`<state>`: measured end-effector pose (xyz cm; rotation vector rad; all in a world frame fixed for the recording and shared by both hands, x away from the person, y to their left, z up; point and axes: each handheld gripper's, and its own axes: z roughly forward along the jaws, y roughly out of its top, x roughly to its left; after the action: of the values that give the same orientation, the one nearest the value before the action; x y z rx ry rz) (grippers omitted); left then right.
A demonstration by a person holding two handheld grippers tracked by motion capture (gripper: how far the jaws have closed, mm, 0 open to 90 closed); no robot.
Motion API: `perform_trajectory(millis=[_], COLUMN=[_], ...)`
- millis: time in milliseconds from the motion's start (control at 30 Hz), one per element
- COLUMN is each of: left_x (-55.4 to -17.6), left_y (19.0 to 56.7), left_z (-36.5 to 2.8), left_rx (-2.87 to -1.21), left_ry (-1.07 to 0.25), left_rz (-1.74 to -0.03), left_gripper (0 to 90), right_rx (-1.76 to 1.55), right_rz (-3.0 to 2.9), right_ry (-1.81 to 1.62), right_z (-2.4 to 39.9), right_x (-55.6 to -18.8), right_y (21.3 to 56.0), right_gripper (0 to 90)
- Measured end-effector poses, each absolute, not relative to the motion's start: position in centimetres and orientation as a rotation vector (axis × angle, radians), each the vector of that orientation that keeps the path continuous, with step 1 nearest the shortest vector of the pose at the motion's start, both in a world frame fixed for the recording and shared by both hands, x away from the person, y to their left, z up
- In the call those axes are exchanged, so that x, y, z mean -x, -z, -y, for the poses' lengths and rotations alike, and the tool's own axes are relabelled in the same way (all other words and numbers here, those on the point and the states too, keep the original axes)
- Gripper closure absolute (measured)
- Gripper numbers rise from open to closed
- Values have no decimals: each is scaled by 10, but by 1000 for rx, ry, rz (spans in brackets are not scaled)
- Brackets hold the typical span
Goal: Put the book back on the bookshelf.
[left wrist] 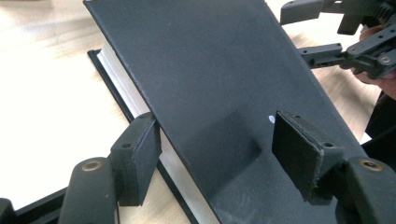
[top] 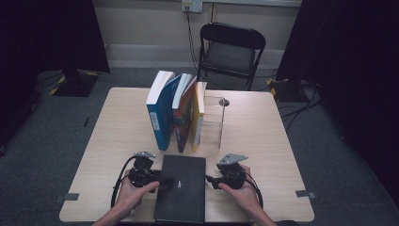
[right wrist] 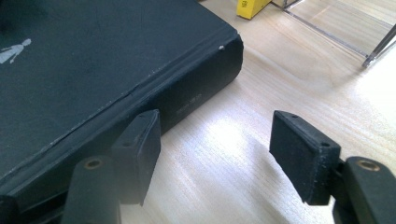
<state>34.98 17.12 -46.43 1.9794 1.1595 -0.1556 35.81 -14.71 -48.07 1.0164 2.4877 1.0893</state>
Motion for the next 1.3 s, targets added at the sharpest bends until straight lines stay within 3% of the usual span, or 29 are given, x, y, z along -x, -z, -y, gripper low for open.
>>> perform_trajectory(millis=[533, 900, 1067, 1300], left_x=[-344, -340, -338, -337], left_y=[453, 452, 455, 455], left_z=[-174, -178, -183, -181], left_rx=[-1945, -1915, -1860, -1854], left_ry=[124, 177, 261, 251], left_rz=[-1107, -1112, -1132, -1148], left_gripper=[354, 352, 352, 339], right_rx=[-1021, -1017, -1016, -1010], right_rz=[-2486, -2485, -2486, -2485], right_ry=[-1088, -1089, -1092, -1091], right_z=[148, 149, 149, 148], right_x=[-358, -358, -358, -357], right_y=[481, 481, 481, 481], right_gripper=[335, 354, 359, 373])
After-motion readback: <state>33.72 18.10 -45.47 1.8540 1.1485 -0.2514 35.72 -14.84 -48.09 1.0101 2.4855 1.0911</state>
